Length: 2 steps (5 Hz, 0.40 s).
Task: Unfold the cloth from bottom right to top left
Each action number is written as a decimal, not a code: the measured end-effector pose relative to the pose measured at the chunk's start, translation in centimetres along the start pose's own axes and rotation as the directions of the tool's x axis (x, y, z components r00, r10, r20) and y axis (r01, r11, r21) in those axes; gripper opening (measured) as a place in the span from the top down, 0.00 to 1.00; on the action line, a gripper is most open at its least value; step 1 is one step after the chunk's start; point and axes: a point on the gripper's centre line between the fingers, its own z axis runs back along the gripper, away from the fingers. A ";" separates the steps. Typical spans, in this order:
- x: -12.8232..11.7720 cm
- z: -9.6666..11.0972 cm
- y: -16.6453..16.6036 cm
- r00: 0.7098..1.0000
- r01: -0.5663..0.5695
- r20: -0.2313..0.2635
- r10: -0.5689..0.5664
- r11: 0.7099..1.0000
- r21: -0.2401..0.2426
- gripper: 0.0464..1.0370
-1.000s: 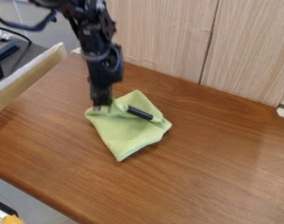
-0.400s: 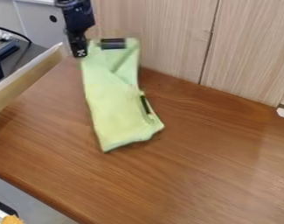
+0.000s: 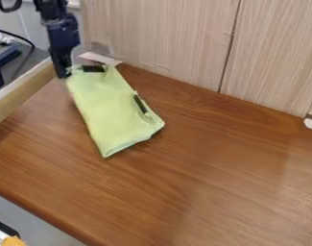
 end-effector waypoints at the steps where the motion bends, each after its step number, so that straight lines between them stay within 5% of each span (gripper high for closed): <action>1: -0.8 -1.2 -0.2 0.998 -0.016 -0.054 0.016 1.000 -0.011 0.97; 2: -1.7 -1.8 -0.7 0.993 -0.050 -0.103 0.048 0.999 -0.017 0.83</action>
